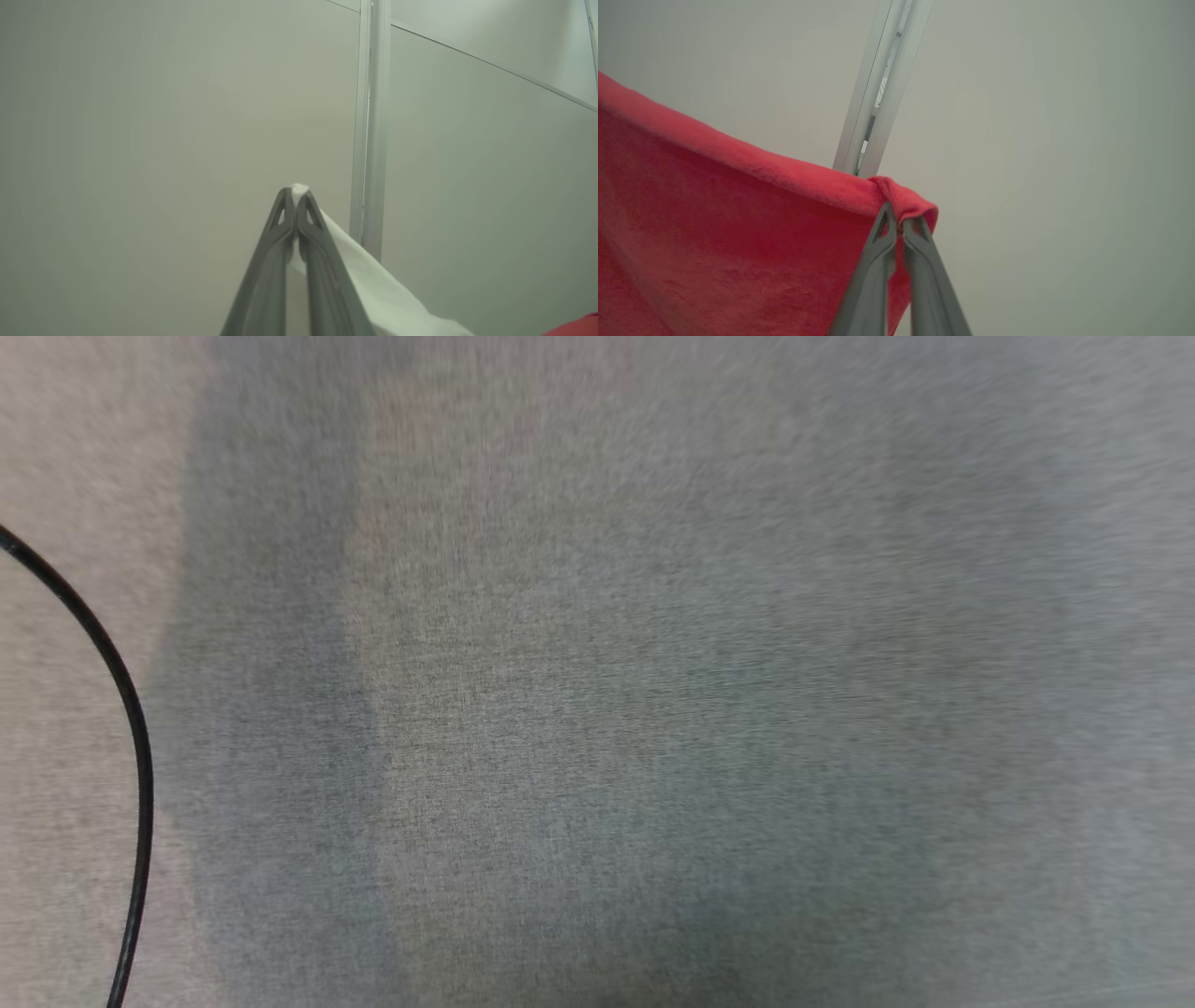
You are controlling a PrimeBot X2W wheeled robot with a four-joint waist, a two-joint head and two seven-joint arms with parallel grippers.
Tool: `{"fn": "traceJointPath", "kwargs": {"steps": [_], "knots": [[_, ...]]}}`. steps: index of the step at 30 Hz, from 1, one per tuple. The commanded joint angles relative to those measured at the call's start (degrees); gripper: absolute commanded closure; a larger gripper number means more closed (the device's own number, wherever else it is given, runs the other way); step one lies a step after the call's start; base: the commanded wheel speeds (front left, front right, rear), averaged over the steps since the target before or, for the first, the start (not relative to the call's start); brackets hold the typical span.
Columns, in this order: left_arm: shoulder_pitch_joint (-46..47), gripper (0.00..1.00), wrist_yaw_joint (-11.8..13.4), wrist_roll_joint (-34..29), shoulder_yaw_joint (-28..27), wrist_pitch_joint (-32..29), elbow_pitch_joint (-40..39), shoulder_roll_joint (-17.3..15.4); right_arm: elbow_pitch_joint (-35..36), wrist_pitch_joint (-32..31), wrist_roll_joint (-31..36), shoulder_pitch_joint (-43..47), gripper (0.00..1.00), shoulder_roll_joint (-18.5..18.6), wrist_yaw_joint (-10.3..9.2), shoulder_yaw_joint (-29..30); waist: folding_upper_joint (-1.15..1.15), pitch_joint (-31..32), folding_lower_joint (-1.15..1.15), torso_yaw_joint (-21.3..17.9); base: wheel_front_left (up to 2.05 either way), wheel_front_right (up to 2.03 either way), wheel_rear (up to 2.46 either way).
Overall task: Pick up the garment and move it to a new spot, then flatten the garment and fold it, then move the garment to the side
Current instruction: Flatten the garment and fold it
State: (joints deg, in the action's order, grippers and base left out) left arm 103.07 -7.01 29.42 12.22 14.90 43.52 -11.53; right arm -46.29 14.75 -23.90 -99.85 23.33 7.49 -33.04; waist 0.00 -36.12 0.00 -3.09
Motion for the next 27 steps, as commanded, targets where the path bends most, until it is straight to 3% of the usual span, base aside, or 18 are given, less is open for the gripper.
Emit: {"fn": "traceJointPath", "kwargs": {"steps": [1,5,8,12,15,21,27], "knots": [[0.9,1.00,-0.3,-0.3,-1.0,0.3,-1.4,0.1,-0.7,0.5,0.6,0.9,1.00,-0.2,0.03,0.3,0.00,-6.5,0.00,1.6,0.00,0.00,0.00],[-4.9,1.00,-0.5,1.0,-0.5,0.2,-6.2,1.9,-1.6,0.5,1.0,4.1,1.00,-0.9,0.03,0.7,0.00,-8.6,0.00,2.3,0.00,0.00,0.00],[-9.9,1.00,-0.5,4.0,1.8,0.3,-11.6,1.3,-0.9,0.5,0.2,7.5,1.00,-0.8,0.03,0.0,0.00,-8.4,0.00,2.6,0.00,0.00,0.00],[-20.2,1.00,-0.5,8.1,5.4,0.3,-19.2,-0.9,0.8,0.5,-2.0,14.4,1.00,-0.1,0.03,-2.2,0.00,-6.2,0.00,2.5,0.00,0.00,0.00],[-31.1,1.00,-0.5,11.2,6.2,0.3,-27.7,-4.4,4.2,0.5,-4.1,21.5,1.00,1.5,0.03,-3.2,0.00,-3.3,0.00,2.3,0.00,0.00,0.00],[-48.5,1.00,-0.4,14.9,3.3,0.3,-37.2,-8.0,8.6,0.5,-6.9,32.1,1.00,3.7,0.03,-3.0,0.00,1.6,0.00,1.7,0.00,0.00,0.00],[-65.7,1.00,3.1,17.0,0.9,0.0,-46.8,-9.5,12.5,0.5,-8.0,42.0,1.00,4.7,0.03,-1.8,0.00,6.6,0.00,1.1,0.00,0.00,0.00]]}}
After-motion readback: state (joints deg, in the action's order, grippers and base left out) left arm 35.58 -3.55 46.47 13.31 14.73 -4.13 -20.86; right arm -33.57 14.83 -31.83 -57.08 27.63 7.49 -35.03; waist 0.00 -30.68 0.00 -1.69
